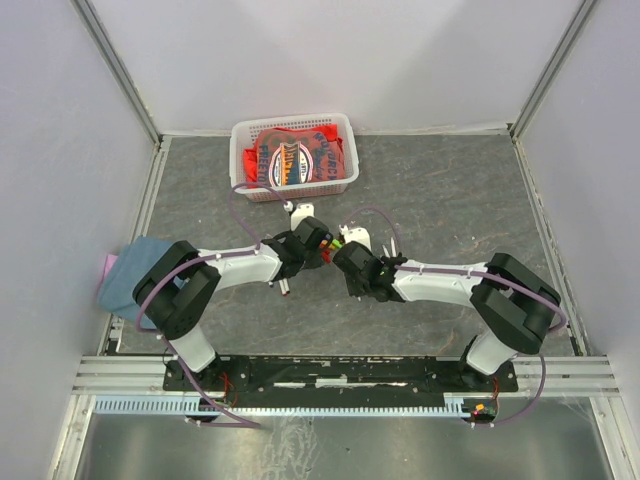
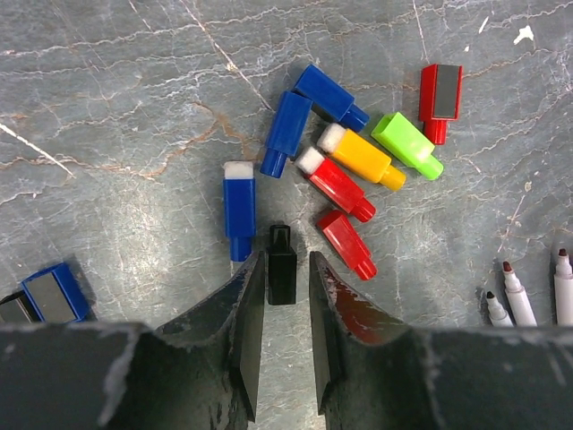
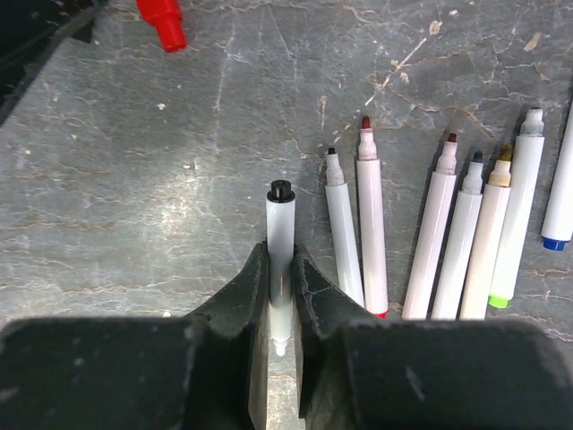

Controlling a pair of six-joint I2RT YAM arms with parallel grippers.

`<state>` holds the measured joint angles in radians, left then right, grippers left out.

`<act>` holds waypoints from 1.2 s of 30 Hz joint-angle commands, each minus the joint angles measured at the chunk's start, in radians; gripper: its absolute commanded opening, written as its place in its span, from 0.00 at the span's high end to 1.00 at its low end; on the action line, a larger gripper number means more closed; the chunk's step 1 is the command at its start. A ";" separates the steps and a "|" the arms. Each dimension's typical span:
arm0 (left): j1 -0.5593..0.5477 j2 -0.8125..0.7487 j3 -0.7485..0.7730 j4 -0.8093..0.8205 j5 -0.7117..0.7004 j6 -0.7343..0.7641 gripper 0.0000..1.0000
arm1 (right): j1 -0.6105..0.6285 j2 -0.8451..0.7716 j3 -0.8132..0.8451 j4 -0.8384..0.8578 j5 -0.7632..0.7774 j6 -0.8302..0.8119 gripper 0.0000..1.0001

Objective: Open the pen caps

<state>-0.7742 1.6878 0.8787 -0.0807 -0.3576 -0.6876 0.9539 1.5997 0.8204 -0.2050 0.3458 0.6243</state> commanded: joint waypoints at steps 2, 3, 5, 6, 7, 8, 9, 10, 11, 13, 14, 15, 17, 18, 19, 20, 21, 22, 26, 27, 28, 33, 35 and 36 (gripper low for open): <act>0.004 -0.031 0.036 0.019 0.001 -0.016 0.67 | 0.004 0.022 0.012 -0.022 0.052 0.008 0.81; 0.004 -0.041 0.034 0.019 0.001 -0.017 0.67 | 0.004 0.025 0.015 -0.029 0.058 0.007 0.80; 0.004 -0.070 0.025 0.020 0.003 -0.019 0.67 | 0.004 0.029 0.021 -0.044 0.071 0.004 0.77; 0.005 -0.090 0.019 0.020 0.003 -0.019 0.67 | 0.003 0.031 0.023 -0.050 0.078 0.003 0.75; 0.004 -0.108 0.014 0.019 0.004 -0.020 0.67 | 0.003 0.032 0.026 -0.058 0.086 0.002 0.74; 0.004 -0.125 0.007 0.019 0.004 -0.020 0.67 | 0.003 0.034 0.028 -0.065 0.094 0.002 0.73; 0.004 -0.142 0.001 0.019 0.005 -0.020 0.67 | 0.004 0.035 0.031 -0.071 0.102 0.003 0.72; 0.003 -0.160 -0.007 0.019 0.004 -0.020 0.67 | 0.004 0.038 0.033 -0.080 0.111 0.003 0.72; 0.003 -0.177 -0.014 0.019 0.005 -0.021 0.67 | 0.003 0.037 0.034 -0.085 0.119 0.003 0.72; 0.003 -0.212 -0.032 0.018 0.001 -0.023 0.67 | 0.003 0.038 0.038 -0.097 0.135 0.003 0.71; 0.003 -0.229 -0.040 0.018 -0.002 -0.023 0.67 | 0.004 0.038 0.041 -0.102 0.142 0.003 0.71; 0.004 -0.245 -0.049 0.017 -0.007 -0.024 0.67 | 0.004 0.037 0.044 -0.110 0.150 0.003 0.71; 0.002 -0.281 -0.067 0.012 -0.018 -0.026 0.67 | 0.003 0.036 0.052 -0.126 0.168 0.000 0.71; 0.003 -0.296 -0.076 0.009 -0.023 -0.027 0.67 | 0.003 0.036 0.056 -0.132 0.174 -0.001 0.71; 0.003 -0.311 -0.086 0.008 -0.029 -0.029 0.67 | 0.004 0.034 0.059 -0.137 0.181 -0.001 0.71; 0.003 -0.326 -0.098 0.007 -0.034 -0.030 0.67 | 0.004 0.033 0.061 -0.142 0.188 -0.002 0.71; 0.003 -0.340 -0.107 0.005 -0.041 -0.030 0.67 | 0.004 0.031 0.063 -0.145 0.193 -0.003 0.71; 0.003 -0.353 -0.115 0.001 -0.048 -0.030 0.67 | 0.004 0.030 0.065 -0.149 0.196 -0.004 0.71; 0.003 -0.399 -0.150 -0.014 -0.084 -0.038 0.67 | 0.004 0.008 0.074 -0.139 0.189 -0.023 0.71; 0.003 -0.410 -0.162 -0.016 -0.096 -0.043 0.67 | 0.006 -0.006 0.071 -0.125 0.179 -0.031 0.71; 0.003 -0.422 -0.172 -0.018 -0.108 -0.050 0.67 | 0.010 -0.019 0.070 -0.111 0.169 -0.040 0.71; 0.005 -0.494 -0.226 -0.033 -0.175 -0.092 0.65 | 0.042 -0.089 0.094 -0.051 0.125 -0.100 0.68; 0.009 -0.528 -0.249 -0.032 -0.187 -0.108 0.64 | 0.059 -0.097 0.123 -0.045 0.118 -0.112 0.67; 0.011 -0.543 -0.258 -0.033 -0.191 -0.115 0.64 | 0.065 -0.095 0.141 -0.045 0.115 -0.115 0.67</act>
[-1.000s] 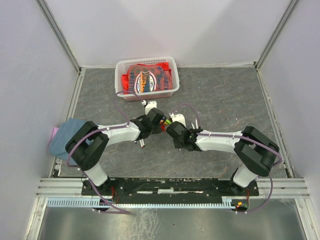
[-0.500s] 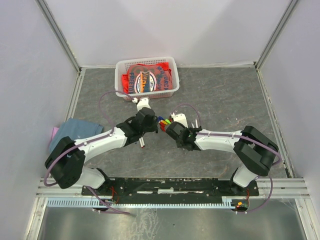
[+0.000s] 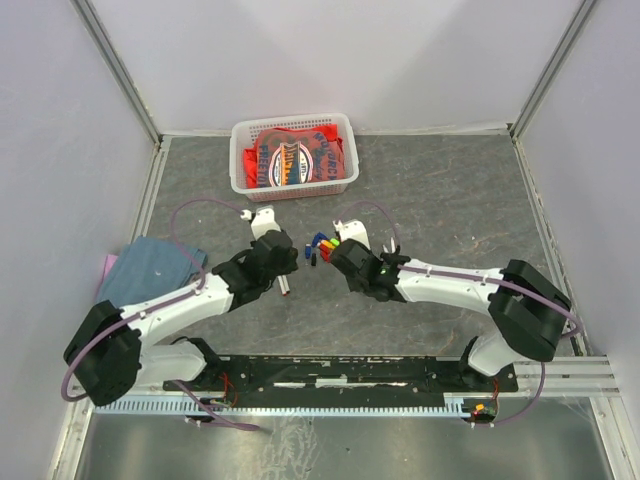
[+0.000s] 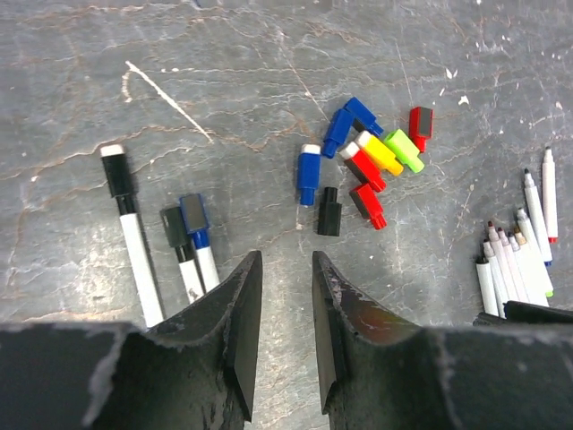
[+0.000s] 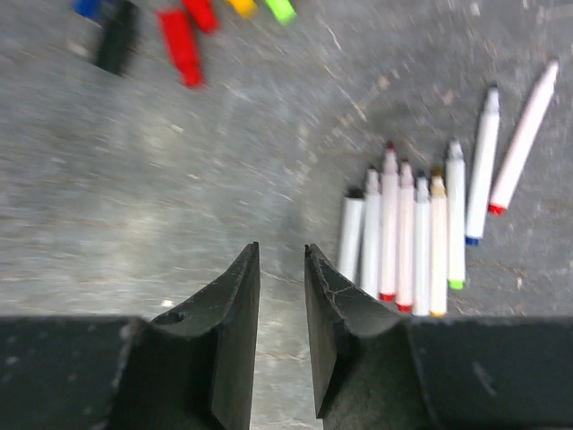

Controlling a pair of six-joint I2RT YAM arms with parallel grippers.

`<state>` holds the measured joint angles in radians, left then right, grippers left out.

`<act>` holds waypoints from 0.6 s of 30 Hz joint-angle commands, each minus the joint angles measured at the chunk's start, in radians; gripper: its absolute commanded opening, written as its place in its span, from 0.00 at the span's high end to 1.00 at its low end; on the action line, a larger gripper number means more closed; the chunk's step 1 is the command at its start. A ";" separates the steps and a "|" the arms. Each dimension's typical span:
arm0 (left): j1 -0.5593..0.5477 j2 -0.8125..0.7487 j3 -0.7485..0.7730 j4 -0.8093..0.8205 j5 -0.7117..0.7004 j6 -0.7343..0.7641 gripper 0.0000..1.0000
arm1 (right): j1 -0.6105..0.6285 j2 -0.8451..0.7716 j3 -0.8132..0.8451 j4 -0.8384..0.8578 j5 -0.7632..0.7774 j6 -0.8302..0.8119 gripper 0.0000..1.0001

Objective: Open the pen caps

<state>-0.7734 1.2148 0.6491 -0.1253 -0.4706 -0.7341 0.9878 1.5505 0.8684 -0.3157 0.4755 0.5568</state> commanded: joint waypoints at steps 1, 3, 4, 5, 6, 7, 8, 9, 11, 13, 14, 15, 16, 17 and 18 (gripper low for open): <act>0.013 -0.084 -0.038 0.008 -0.084 -0.078 0.64 | 0.035 -0.040 0.110 0.067 -0.020 -0.048 0.66; 0.023 -0.122 -0.059 -0.001 -0.091 -0.097 0.64 | 0.044 -0.015 0.149 0.069 -0.039 -0.049 0.66; 0.028 -0.137 -0.072 -0.006 -0.096 -0.110 0.64 | 0.048 0.001 0.170 0.073 -0.051 -0.048 0.65; 0.033 -0.155 -0.084 -0.013 -0.100 -0.123 0.64 | 0.052 0.019 0.191 0.078 -0.064 -0.046 0.64; 0.038 -0.175 -0.096 -0.021 -0.100 -0.137 0.63 | 0.056 0.041 0.210 0.084 -0.077 -0.041 0.64; 0.042 -0.192 -0.112 -0.031 -0.121 -0.151 0.63 | 0.060 0.061 0.233 0.090 -0.090 -0.036 0.64; 0.047 -0.211 -0.124 -0.041 -0.134 -0.160 0.63 | 0.063 0.085 0.255 0.096 -0.098 -0.033 0.64; 0.050 -0.227 -0.134 -0.058 -0.145 -0.176 0.63 | 0.067 0.108 0.275 0.101 -0.107 -0.030 0.63; 0.056 -0.263 -0.160 -0.071 -0.157 -0.204 0.64 | 0.074 0.167 0.327 0.105 -0.124 -0.021 0.63; 0.061 -0.302 -0.193 -0.077 -0.159 -0.230 0.65 | 0.077 0.231 0.380 0.111 -0.145 -0.011 0.63; 0.063 -0.321 -0.209 -0.076 -0.159 -0.242 0.65 | 0.081 0.260 0.413 0.111 -0.152 -0.006 0.62; 0.067 -0.340 -0.224 -0.075 -0.158 -0.251 0.65 | 0.082 0.287 0.437 0.109 -0.156 -0.002 0.62; 0.068 -0.358 -0.235 -0.074 -0.158 -0.253 0.65 | 0.083 0.312 0.460 0.106 -0.159 0.002 0.62; 0.070 -0.372 -0.244 -0.075 -0.158 -0.256 0.65 | 0.085 0.334 0.478 0.102 -0.160 0.005 0.62; 0.073 -0.384 -0.250 -0.076 -0.157 -0.255 0.65 | 0.086 0.357 0.496 0.100 -0.160 0.009 0.62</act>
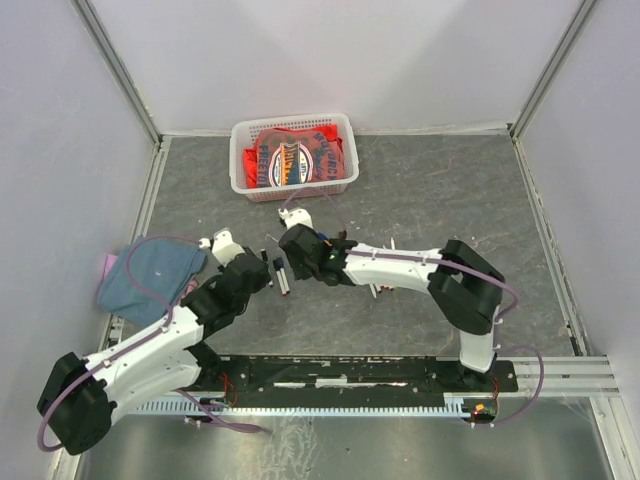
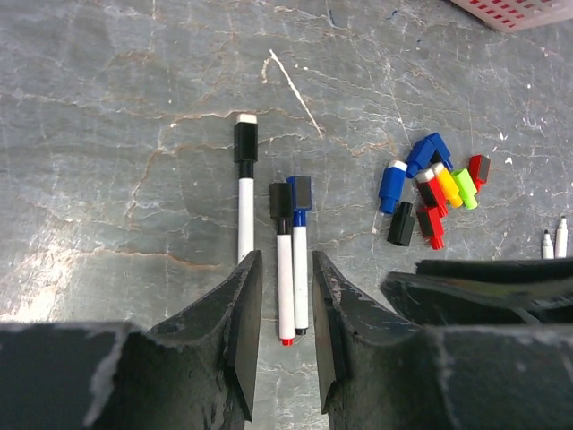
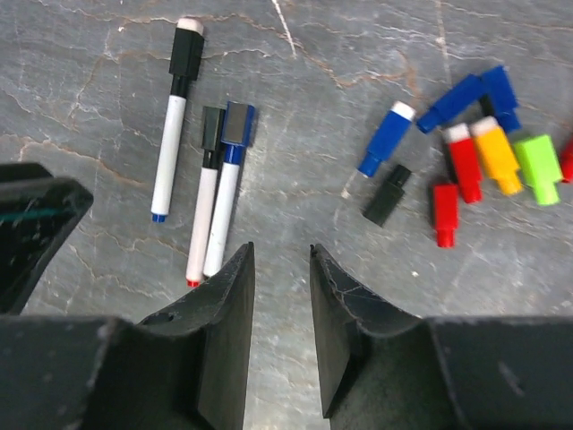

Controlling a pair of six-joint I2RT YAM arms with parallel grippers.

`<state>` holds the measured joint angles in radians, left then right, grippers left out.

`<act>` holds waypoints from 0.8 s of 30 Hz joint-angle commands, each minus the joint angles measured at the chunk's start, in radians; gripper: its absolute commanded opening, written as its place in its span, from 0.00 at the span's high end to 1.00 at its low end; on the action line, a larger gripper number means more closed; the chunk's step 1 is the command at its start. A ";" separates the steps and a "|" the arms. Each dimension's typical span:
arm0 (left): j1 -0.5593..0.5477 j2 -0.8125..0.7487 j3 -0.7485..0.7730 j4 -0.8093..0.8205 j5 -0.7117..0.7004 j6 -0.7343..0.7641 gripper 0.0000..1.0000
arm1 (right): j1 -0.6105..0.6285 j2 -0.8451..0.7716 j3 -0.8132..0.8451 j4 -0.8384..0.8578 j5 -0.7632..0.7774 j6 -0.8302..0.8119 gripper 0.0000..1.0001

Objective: Open the pen caps

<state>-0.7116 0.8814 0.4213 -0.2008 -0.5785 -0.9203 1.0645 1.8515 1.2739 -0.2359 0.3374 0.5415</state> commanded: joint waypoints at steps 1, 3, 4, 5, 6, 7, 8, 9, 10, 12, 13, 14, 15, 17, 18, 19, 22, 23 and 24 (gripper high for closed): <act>0.013 -0.061 -0.025 -0.006 -0.050 -0.070 0.65 | 0.009 0.076 0.106 0.015 -0.024 0.028 0.62; 0.017 -0.071 -0.030 -0.013 -0.050 -0.068 0.65 | 0.009 0.111 0.136 0.006 -0.029 0.035 0.62; 0.018 -0.075 -0.033 -0.015 -0.048 -0.068 0.65 | 0.010 0.125 0.147 0.005 -0.032 0.036 0.62; 0.018 -0.079 -0.039 -0.015 -0.047 -0.070 0.66 | 0.010 0.138 0.157 0.004 -0.035 0.038 0.62; 0.018 -0.084 -0.042 -0.014 -0.045 -0.071 0.66 | 0.010 0.149 0.165 0.004 -0.039 0.039 0.62; 0.020 -0.088 -0.047 -0.013 -0.045 -0.072 0.66 | 0.010 0.159 0.172 0.003 -0.041 0.041 0.62; 0.021 -0.092 -0.052 -0.012 -0.046 -0.073 0.66 | 0.011 0.166 0.179 0.003 -0.045 0.043 0.62; 0.020 -0.095 -0.055 -0.012 -0.044 -0.073 0.66 | 0.013 0.175 0.185 0.002 -0.046 0.044 0.62; 0.021 -0.096 -0.058 -0.011 -0.043 -0.074 0.66 | 0.012 0.184 0.192 -0.001 -0.046 0.046 0.62; 0.021 -0.100 -0.063 -0.011 -0.040 -0.075 0.66 | 0.013 0.198 0.205 -0.007 -0.046 0.046 0.62; 0.022 -0.102 -0.064 -0.011 -0.040 -0.074 0.66 | 0.012 0.204 0.211 -0.010 -0.047 0.047 0.62; 0.023 -0.104 -0.067 -0.011 -0.039 -0.076 0.66 | 0.013 0.210 0.215 -0.012 -0.050 0.047 0.62; 0.023 -0.105 -0.068 -0.011 -0.039 -0.077 0.66 | 0.014 0.216 0.220 -0.014 -0.052 0.048 0.62; 0.023 -0.110 -0.070 -0.009 -0.038 -0.077 0.66 | 0.015 0.224 0.229 -0.018 -0.051 0.049 0.62; 0.024 -0.111 -0.071 -0.010 -0.038 -0.076 0.66 | 0.015 0.229 0.229 -0.019 -0.051 0.050 0.62; 0.024 -0.115 -0.071 -0.010 -0.037 -0.077 0.66 | 0.014 0.231 0.229 -0.020 -0.048 0.049 0.62; 0.025 -0.118 -0.073 -0.008 -0.033 -0.077 0.66 | 0.014 0.236 0.229 -0.026 -0.046 0.051 0.62; 0.026 -0.119 -0.074 -0.006 -0.033 -0.078 0.66 | 0.014 0.238 0.228 -0.026 -0.046 0.050 0.62; 0.026 -0.119 -0.075 -0.005 -0.033 -0.079 0.66 | 0.014 0.240 0.229 -0.028 -0.047 0.051 0.62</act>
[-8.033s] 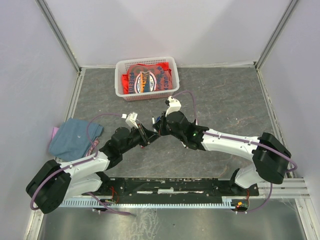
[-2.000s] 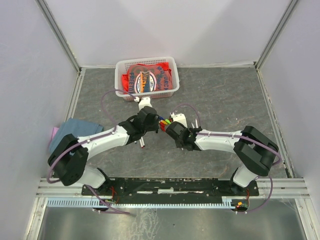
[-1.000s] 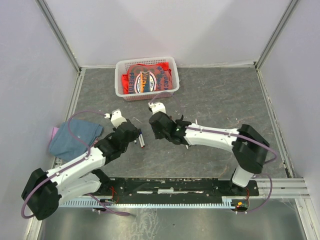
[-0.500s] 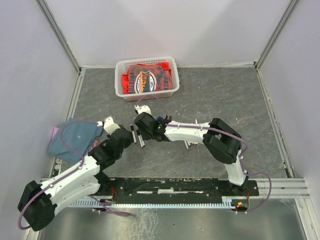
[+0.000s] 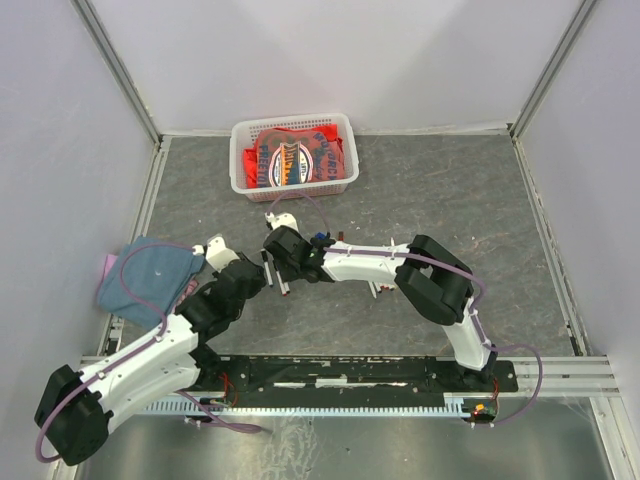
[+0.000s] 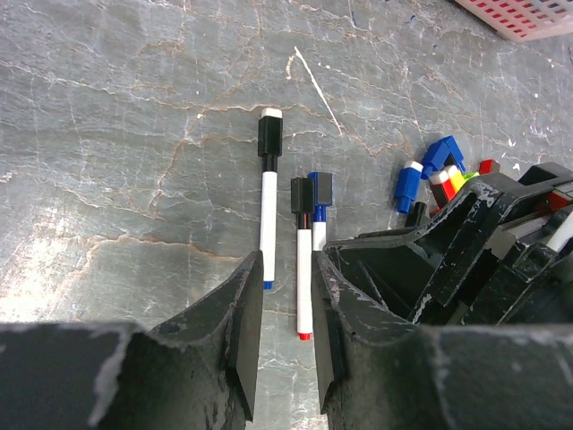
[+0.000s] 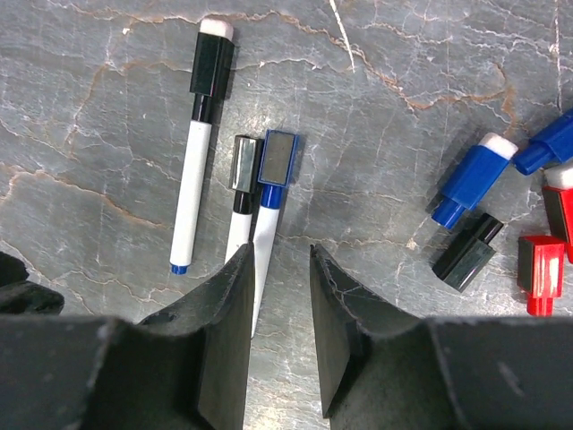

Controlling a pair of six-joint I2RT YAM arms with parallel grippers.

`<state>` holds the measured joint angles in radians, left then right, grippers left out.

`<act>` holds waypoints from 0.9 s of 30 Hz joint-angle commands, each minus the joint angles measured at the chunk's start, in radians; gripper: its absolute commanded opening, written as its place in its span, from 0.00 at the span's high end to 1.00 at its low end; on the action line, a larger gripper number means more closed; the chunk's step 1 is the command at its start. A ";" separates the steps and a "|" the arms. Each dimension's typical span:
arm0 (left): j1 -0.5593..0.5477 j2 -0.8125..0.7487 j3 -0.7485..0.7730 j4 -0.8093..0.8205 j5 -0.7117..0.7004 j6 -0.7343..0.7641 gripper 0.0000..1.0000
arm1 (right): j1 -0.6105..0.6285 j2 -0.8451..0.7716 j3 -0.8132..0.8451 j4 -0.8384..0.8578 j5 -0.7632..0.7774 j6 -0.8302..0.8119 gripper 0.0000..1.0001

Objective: Open the pen caps

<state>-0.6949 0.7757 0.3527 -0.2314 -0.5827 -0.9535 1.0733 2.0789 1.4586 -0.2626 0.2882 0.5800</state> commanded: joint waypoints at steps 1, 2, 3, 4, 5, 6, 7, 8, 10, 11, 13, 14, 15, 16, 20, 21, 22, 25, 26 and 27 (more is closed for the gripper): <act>0.009 -0.012 -0.009 0.027 -0.029 -0.047 0.66 | 0.006 0.015 0.046 -0.001 0.001 0.012 0.62; 0.009 -0.013 -0.010 0.029 -0.028 -0.048 0.66 | 0.007 0.018 0.045 -0.002 0.000 0.012 0.62; 0.009 -0.013 -0.009 0.030 -0.027 -0.048 0.66 | 0.007 0.019 0.046 -0.004 -0.001 0.013 0.62; 0.009 -0.012 -0.009 0.030 -0.026 -0.047 0.66 | 0.007 0.021 0.045 -0.004 -0.003 0.014 0.62; 0.009 -0.012 -0.009 0.029 -0.026 -0.047 0.66 | 0.007 0.022 0.046 -0.004 -0.004 0.014 0.62; 0.008 -0.012 -0.010 0.029 -0.026 -0.048 0.66 | 0.008 0.024 0.046 -0.004 -0.007 0.014 0.62; 0.009 -0.013 -0.009 0.030 -0.026 -0.048 0.66 | 0.008 0.024 0.046 -0.004 -0.007 0.014 0.62; 0.010 -0.012 -0.009 0.031 -0.025 -0.047 0.66 | 0.008 0.027 0.046 -0.004 -0.007 0.015 0.62; 0.010 -0.012 -0.010 0.031 -0.026 -0.047 0.66 | 0.009 0.027 0.045 -0.004 -0.007 0.015 0.63; 0.011 -0.012 -0.009 0.031 -0.025 -0.047 0.66 | 0.009 0.027 0.045 -0.006 -0.006 0.015 0.62; 0.011 -0.014 -0.010 0.031 -0.024 -0.048 0.66 | 0.011 0.028 0.045 -0.011 -0.002 0.015 0.63; 0.011 -0.015 -0.010 0.032 -0.025 -0.049 0.66 | 0.011 0.027 0.045 -0.016 0.000 0.014 0.63; 0.011 -0.017 -0.011 0.032 -0.025 -0.048 0.66 | 0.012 0.027 0.045 -0.021 0.001 0.012 0.63; 0.011 -0.019 -0.011 0.032 -0.024 -0.050 0.66 | 0.013 0.029 0.045 -0.026 0.003 0.011 0.63; 0.011 -0.023 -0.014 0.035 -0.026 -0.050 0.66 | 0.016 0.030 0.044 -0.038 0.011 0.006 0.63; 0.011 -0.022 -0.014 0.035 -0.025 -0.050 0.66 | 0.019 0.031 0.045 -0.042 0.011 0.006 0.63; 0.011 -0.021 -0.013 0.036 -0.025 -0.050 0.66 | 0.019 0.033 0.049 -0.046 0.010 0.004 0.63; 0.011 -0.016 -0.011 0.039 -0.025 -0.049 0.66 | 0.024 0.042 0.063 -0.065 0.018 0.000 0.63; 0.011 -0.015 -0.009 0.038 -0.025 -0.049 0.66 | 0.027 0.044 0.064 -0.072 0.022 -0.001 0.63; 0.012 -0.014 -0.008 0.039 -0.025 -0.048 0.66 | 0.028 0.045 0.064 -0.079 0.025 -0.002 0.63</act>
<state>-0.6903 0.7639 0.3393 -0.2302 -0.5819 -0.9615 1.0893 2.1056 1.4807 -0.3042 0.2909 0.5858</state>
